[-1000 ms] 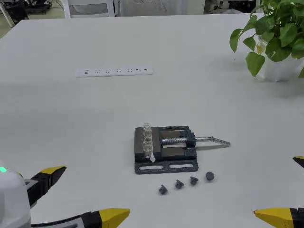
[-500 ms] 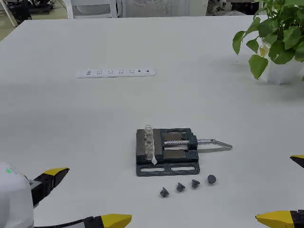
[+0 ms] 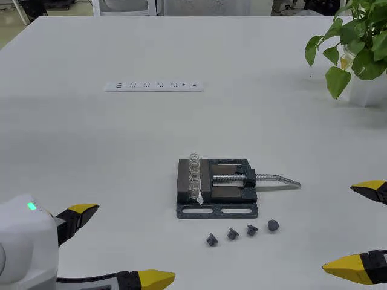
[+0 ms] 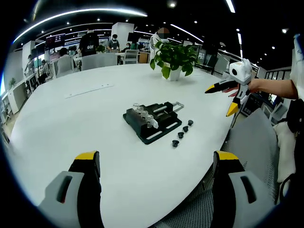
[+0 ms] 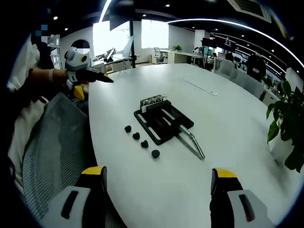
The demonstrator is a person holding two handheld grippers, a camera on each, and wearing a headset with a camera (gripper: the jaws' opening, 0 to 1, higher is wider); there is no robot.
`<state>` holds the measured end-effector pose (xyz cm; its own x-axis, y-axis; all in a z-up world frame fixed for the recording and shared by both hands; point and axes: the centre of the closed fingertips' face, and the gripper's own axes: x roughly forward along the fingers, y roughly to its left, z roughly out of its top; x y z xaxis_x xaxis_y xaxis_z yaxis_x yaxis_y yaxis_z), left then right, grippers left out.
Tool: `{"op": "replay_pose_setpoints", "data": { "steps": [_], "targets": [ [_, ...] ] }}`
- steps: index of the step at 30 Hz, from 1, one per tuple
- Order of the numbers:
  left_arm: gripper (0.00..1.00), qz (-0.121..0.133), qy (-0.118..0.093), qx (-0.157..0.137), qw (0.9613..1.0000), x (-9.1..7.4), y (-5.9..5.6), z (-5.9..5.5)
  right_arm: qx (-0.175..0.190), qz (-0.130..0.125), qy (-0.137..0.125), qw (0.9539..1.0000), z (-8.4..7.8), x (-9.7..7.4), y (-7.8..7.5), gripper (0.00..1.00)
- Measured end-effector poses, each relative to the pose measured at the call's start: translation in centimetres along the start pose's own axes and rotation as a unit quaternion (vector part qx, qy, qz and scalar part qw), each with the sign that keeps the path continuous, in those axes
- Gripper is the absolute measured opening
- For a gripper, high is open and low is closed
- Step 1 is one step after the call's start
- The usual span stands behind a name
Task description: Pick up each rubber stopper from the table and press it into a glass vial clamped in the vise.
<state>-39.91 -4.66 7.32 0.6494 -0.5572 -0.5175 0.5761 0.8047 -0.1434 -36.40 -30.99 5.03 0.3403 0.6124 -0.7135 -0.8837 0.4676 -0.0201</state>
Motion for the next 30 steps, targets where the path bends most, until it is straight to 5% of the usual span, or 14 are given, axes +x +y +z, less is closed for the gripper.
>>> {"op": "replay_pose_setpoints", "data": {
  "steps": [7,12,25,30],
  "targets": [
    [0.99,-0.005,0.005,0.011,0.9999,0.4,-0.5,0.1,-0.047,0.026,0.03,0.9981,0.8,1.6,-0.3,0.86],
    [0.99,-0.009,0.007,0.017,0.9998,0.7,-0.7,0.1,-0.088,0.053,0.068,0.9924,0.8,2.9,-0.3,0.81],
    [0.99,-0.022,0.01,0.021,0.9995,1.1,-1.3,-0.2,-0.152,0.073,0.101,0.9804,0.7,6.1,-0.5,0.58],
    [0.99,-0.023,0.011,0.018,0.9995,1.2,-1.1,-0.5,-0.195,0.085,0.124,0.9693,0.4,6.8,-0.2,0.49]
  ]
}}
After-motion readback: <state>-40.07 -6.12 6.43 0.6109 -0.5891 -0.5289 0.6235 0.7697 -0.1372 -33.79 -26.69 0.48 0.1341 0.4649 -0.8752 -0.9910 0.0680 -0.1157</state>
